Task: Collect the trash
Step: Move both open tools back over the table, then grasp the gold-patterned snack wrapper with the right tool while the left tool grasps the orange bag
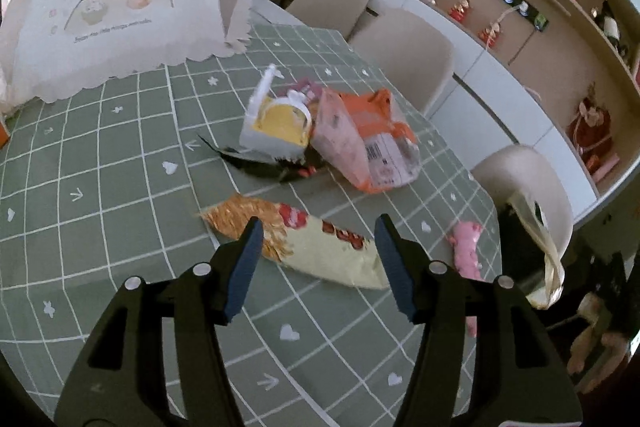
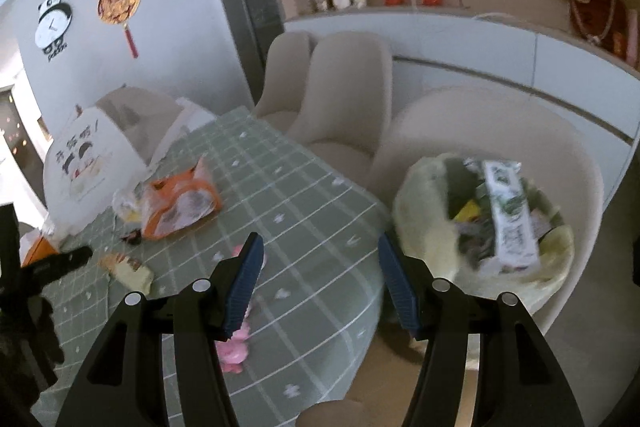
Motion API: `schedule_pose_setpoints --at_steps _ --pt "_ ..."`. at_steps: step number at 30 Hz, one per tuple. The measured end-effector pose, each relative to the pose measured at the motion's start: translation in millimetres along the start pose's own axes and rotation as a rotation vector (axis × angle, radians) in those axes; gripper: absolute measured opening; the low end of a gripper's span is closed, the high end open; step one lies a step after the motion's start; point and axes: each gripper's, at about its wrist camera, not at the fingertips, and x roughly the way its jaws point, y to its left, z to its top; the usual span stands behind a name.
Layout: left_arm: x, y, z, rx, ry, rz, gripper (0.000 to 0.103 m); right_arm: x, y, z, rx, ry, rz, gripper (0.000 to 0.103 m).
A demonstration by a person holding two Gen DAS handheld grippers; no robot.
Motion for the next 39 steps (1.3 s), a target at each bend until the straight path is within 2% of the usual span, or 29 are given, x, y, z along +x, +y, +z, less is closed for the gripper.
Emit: schedule_pose_setpoints --at_steps 3,7,14,18,24,25,27,28,30,31,36,39 --pt "-1 8 1 -0.026 -0.015 -0.007 0.055 10 15 -2 -0.020 0.064 0.074 0.056" --pt "-8 22 -8 -0.056 -0.006 0.013 0.055 21 53 -8 -0.141 0.104 0.138 0.056" --pt "-38 55 -21 -0.096 -0.009 0.078 0.055 67 157 -16 -0.456 0.200 0.355 0.056" --pt "-58 76 -27 -0.142 -0.025 0.112 0.055 101 210 -21 -0.572 0.259 0.483 0.056" --pt "-79 100 -40 -0.187 -0.028 0.162 0.055 147 274 -53 -0.783 0.346 0.543 0.054" --pt "-81 103 -41 -0.192 -0.028 0.170 0.055 153 281 -60 -0.831 0.344 0.526 0.053" --pt "-83 109 -43 -0.203 -0.023 0.180 0.055 159 288 -67 -0.908 0.316 0.457 0.045" --pt "-84 110 -44 -0.203 -0.021 0.182 0.055 161 289 -68 -0.919 0.311 0.448 0.036" --pt "-83 112 -45 -0.198 -0.016 0.183 0.055 162 285 -63 -0.876 0.327 0.456 0.030" --pt "-82 112 -44 -0.196 -0.012 0.179 0.055 160 279 -58 -0.813 0.347 0.478 0.028" --pt "-62 101 -36 -0.190 0.008 0.129 0.055 133 244 -44 -0.621 0.348 0.467 0.026" --pt "-44 81 -28 -0.166 0.014 0.077 0.055 113 211 -37 -0.503 0.326 0.411 0.026"
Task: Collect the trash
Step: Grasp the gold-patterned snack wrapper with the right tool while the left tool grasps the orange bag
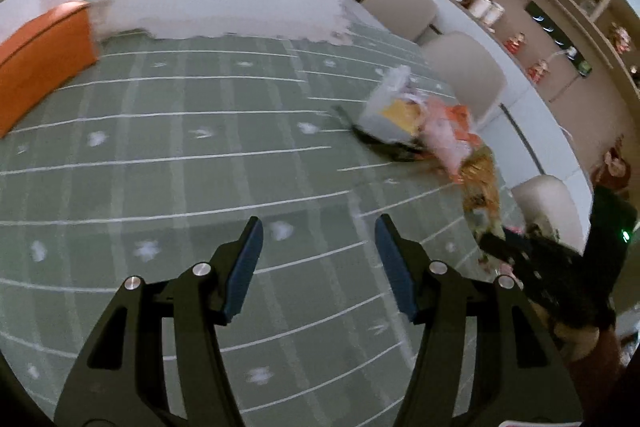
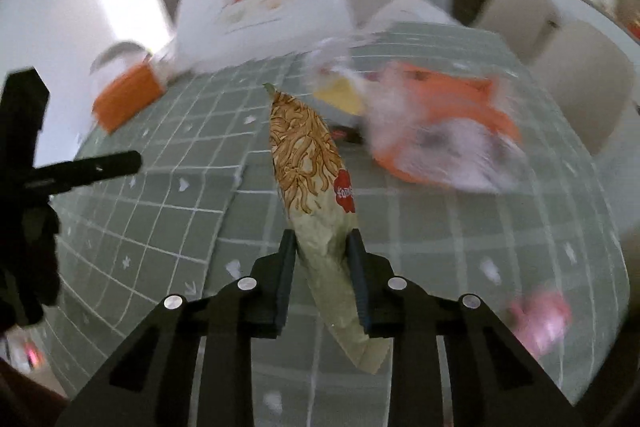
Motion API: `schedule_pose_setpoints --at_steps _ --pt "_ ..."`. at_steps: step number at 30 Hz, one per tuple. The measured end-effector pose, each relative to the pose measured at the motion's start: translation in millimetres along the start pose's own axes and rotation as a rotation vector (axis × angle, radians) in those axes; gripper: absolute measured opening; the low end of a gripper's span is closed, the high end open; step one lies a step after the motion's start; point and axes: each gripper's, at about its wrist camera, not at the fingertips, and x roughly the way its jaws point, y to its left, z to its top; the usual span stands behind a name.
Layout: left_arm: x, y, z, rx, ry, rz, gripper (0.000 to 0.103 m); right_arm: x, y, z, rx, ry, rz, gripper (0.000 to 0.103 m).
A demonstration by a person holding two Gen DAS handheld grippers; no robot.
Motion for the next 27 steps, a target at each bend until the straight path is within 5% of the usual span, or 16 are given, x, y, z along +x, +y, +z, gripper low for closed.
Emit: schedule_pose_setpoints --at_steps 6,13,17,21,27 --pt "44 -63 13 0.087 0.047 -0.086 0.055 -57 -43 -41 0.238 -0.057 -0.135 0.026" --pt "114 -134 41 0.136 0.050 -0.098 0.055 -99 -85 -69 0.330 -0.074 -0.251 0.026" --pt "146 -160 49 0.145 0.063 -0.023 0.043 -112 -97 -80 0.358 -0.075 -0.282 0.026" --pt "162 -163 51 0.107 0.082 0.021 0.020 -125 -98 -88 0.359 -0.085 -0.289 0.026" --pt "134 -156 41 0.116 0.066 -0.019 0.014 -132 -103 -96 0.396 -0.097 -0.286 0.026"
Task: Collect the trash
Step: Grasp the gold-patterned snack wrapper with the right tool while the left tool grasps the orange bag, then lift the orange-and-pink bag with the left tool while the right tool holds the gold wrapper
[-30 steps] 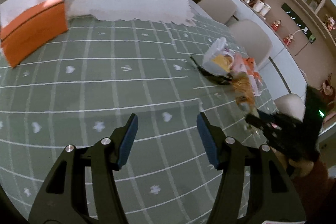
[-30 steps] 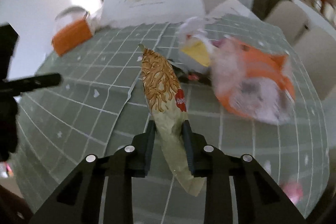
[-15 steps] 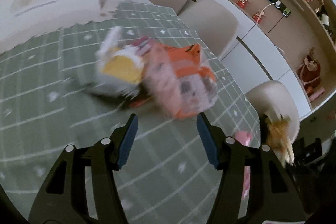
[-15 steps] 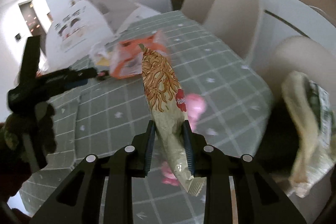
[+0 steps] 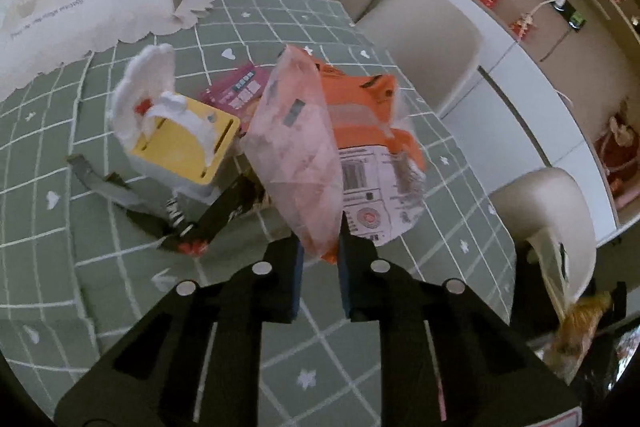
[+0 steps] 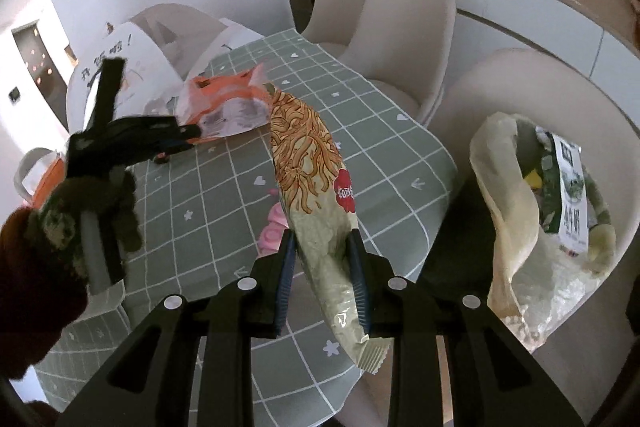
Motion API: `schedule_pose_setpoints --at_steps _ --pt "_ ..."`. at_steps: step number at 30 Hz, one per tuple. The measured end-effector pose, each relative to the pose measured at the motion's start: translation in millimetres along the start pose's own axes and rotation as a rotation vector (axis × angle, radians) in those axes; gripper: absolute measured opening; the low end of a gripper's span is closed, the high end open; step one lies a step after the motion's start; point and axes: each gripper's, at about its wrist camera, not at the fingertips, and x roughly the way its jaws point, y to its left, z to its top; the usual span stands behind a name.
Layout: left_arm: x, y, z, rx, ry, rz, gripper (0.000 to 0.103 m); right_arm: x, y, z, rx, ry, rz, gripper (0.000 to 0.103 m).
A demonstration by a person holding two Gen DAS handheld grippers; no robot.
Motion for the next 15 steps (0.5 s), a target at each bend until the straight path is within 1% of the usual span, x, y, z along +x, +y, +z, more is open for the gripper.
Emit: schedule_pose_setpoints --at_steps 5,8,12,15 --pt "-40 9 -22 0.036 0.017 -0.049 0.014 -1 0 -1 0.028 -0.002 0.015 0.026" --pt "-66 19 -45 0.075 0.049 -0.067 0.014 -2 8 -1 0.031 -0.006 0.029 0.026" --pt "-86 32 -76 0.134 0.096 -0.047 0.014 -2 19 -4 0.026 0.000 0.047 0.026" --pt "-93 46 -97 0.138 0.144 -0.062 0.014 -1 29 -7 0.025 0.008 0.064 0.026"
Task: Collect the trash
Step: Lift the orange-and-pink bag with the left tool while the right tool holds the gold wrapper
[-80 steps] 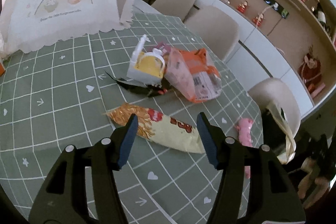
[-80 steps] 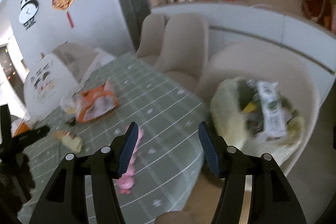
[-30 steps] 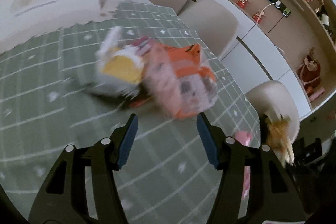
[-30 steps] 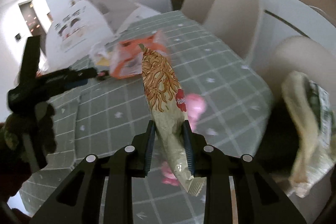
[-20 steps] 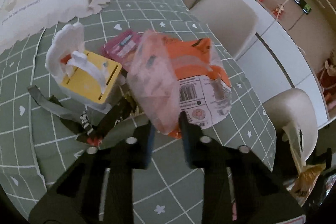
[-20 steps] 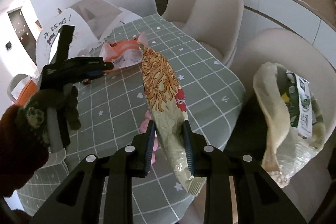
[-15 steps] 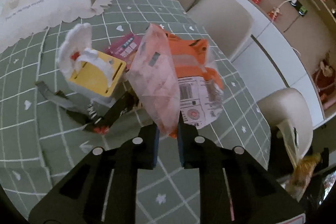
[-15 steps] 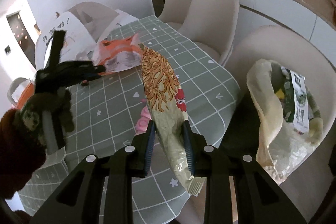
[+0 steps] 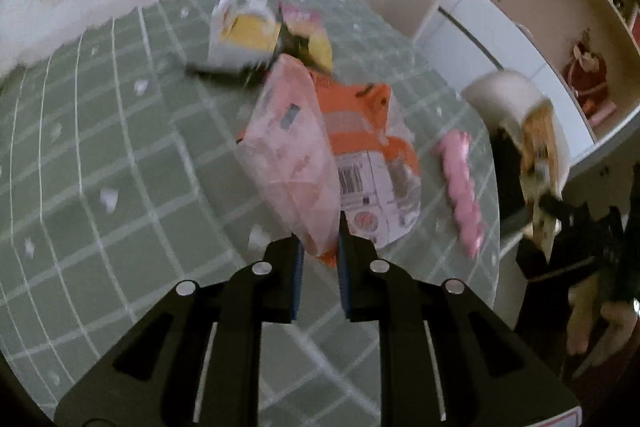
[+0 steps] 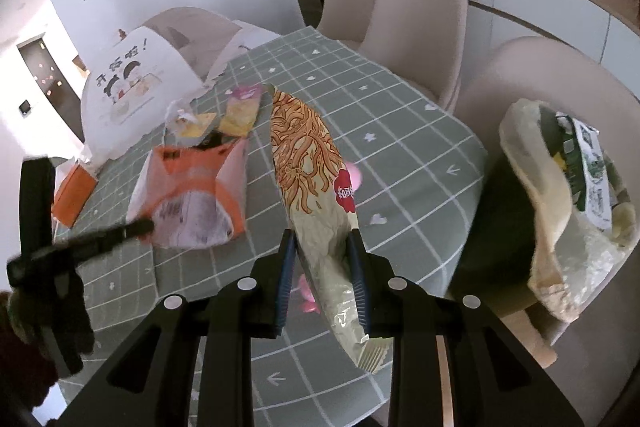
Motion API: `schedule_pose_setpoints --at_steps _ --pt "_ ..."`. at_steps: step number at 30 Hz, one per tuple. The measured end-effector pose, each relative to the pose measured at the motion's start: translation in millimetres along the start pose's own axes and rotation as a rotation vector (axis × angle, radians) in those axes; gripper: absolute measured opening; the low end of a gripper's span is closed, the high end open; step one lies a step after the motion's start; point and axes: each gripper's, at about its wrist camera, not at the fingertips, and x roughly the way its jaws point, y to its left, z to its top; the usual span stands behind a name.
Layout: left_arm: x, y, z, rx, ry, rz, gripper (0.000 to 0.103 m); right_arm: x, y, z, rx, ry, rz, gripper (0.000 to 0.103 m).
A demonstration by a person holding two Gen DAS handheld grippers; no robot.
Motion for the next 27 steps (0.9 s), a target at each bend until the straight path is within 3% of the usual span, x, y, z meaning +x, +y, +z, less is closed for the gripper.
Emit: schedule_pose_setpoints --at_steps 2,6,11,18,21,23,25,27 --pt "-2 6 -11 -0.004 0.008 -0.020 0.017 1 7 -2 -0.008 0.007 0.008 0.026" --pt "-7 18 -16 -0.052 -0.016 -0.040 0.045 1 18 -6 -0.023 0.012 0.015 0.026" --pt "-3 23 -3 -0.071 -0.058 0.004 0.050 0 24 -11 -0.027 0.016 0.020 0.026" --pt "14 35 19 -0.117 -0.066 0.121 0.050 -4 19 -25 -0.024 0.039 0.014 0.027" --pt "7 35 17 -0.091 -0.049 0.036 0.053 -7 14 -31 -0.021 0.043 0.004 0.027" --pt "-4 36 14 -0.053 -0.061 -0.092 0.058 -8 10 -34 -0.008 0.041 -0.003 0.027" --pt "-16 38 12 -0.026 -0.096 -0.104 0.061 -9 4 -38 0.021 0.040 -0.004 0.027" --pt "-25 42 15 -0.012 -0.142 -0.062 0.063 -8 -1 -40 0.043 0.040 -0.006 0.027"
